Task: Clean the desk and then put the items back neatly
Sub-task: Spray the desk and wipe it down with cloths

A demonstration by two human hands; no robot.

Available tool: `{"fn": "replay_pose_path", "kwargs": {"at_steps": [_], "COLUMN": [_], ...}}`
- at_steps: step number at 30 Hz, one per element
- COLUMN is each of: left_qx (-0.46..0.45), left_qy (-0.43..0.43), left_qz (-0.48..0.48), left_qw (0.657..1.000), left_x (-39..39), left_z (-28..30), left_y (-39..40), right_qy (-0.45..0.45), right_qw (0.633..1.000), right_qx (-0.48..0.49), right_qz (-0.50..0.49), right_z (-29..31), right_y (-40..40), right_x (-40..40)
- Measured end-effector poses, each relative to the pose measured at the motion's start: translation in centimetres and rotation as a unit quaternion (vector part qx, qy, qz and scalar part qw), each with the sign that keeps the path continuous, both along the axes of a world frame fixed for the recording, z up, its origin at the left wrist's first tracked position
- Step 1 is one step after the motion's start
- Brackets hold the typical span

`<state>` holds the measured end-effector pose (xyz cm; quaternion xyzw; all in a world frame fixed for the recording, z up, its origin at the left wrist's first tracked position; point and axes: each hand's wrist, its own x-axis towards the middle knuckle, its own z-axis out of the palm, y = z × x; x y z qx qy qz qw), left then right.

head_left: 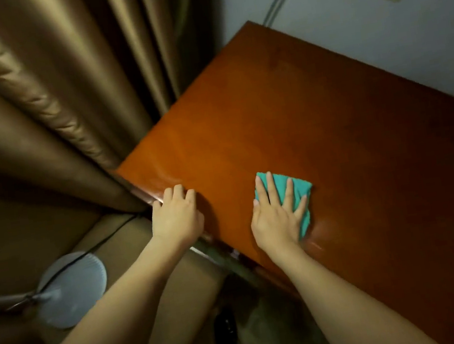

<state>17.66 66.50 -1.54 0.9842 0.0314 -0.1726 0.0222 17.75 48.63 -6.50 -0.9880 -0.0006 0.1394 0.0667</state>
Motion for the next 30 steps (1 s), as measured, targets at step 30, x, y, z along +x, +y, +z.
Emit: {"fn": "replay_pose_path", "kwargs": {"at_steps": [30], "left_qx": [-0.034], "left_qy": [-0.056], "left_qz": [0.019], "left_qw": [0.998], "left_x": [2.2], "left_z": [0.6], "left_y": [3.2], "right_qy": [-0.006], "right_qw": [0.986], "right_qx": [-0.004], "right_qz": [0.168], "right_z": [-0.1], "right_y": [8.3], "right_x": [-0.3]}}
